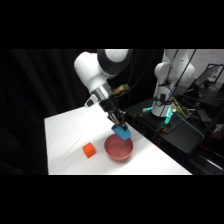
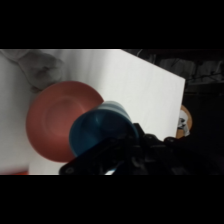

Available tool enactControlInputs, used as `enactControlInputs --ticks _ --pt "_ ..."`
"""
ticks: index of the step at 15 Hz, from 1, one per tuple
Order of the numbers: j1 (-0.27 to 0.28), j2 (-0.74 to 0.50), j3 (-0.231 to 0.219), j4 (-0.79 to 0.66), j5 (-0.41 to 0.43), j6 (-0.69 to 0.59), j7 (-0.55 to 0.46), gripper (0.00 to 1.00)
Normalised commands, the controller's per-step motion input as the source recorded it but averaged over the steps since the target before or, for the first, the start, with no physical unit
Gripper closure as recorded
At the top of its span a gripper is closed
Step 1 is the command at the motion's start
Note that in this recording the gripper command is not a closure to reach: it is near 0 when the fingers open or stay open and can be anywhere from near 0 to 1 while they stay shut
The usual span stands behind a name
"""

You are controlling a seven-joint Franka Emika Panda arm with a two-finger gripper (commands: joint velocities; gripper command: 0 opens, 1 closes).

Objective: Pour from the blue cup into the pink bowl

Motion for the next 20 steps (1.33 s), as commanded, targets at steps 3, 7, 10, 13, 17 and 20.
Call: enactControlInputs --ticks 3,7,10,13,17,20 --pt "-0.163 0.31 -0.060 0.35 0.397 -0.59 -0.54 0.18" --pt "-0.135 0.43 -0.044 0.48 0.345 -0.64 -0.38 0.18" --pt "-0.116 0.46 -0.037 0.54 0.272 -0.64 -0.20 0.18" --pt "-0.055 0.36 -0.037 0.46 0.192 -0.48 -0.04 0.18" --pt "0.014 0.19 -0.054 0.32 0.058 -0.25 0.05 0.18" --pt "0.184 -0.13 -0.155 0.02 -0.234 0.29 0.20 0.18"
